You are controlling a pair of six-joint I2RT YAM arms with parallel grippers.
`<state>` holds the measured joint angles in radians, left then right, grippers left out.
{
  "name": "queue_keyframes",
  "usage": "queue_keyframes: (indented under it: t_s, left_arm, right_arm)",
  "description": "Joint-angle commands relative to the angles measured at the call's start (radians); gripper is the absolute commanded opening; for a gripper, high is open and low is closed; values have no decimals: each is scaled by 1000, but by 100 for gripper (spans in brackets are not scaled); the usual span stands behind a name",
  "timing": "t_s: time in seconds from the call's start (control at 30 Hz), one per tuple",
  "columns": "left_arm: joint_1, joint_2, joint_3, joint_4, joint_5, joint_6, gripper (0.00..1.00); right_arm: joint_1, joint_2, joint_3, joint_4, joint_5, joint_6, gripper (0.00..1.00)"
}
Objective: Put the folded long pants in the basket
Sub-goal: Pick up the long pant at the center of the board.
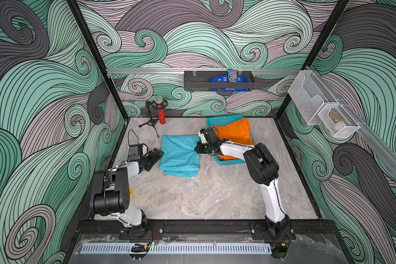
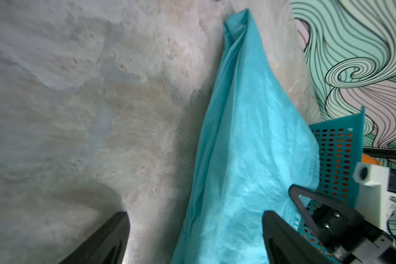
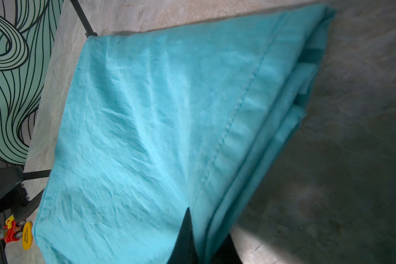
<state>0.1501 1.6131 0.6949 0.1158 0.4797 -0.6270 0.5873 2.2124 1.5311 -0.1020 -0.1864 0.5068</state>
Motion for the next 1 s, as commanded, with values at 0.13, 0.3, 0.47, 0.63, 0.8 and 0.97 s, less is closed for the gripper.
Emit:
queue_keyframes:
  t_s: [0.13, 0.3, 0.47, 0.63, 0.8, 0.97]
  left_arm:
    - [-50, 76, 36, 26, 73, 29, 87]
    - [-161, 127, 5, 73, 49, -16, 81]
    - [-187, 156, -12, 117, 45, -54, 34]
    - [-187, 113, 12, 87, 41, -37, 0]
    - [-202, 34, 63, 43, 88, -49, 0]
    - [-251, -80, 140, -15, 86, -59, 0]
  right_arm:
    - [13, 7, 18, -19, -12, -45, 0]
    - [20, 19, 32, -18, -21, -37, 0]
    - [35, 18, 42, -19, -16, -38, 0]
    - [59, 19, 76, -20, -25, -34, 0]
    - [74, -27, 104, -22, -44, -22, 0]
    - [72, -107, 164, -98, -18, -66, 0]
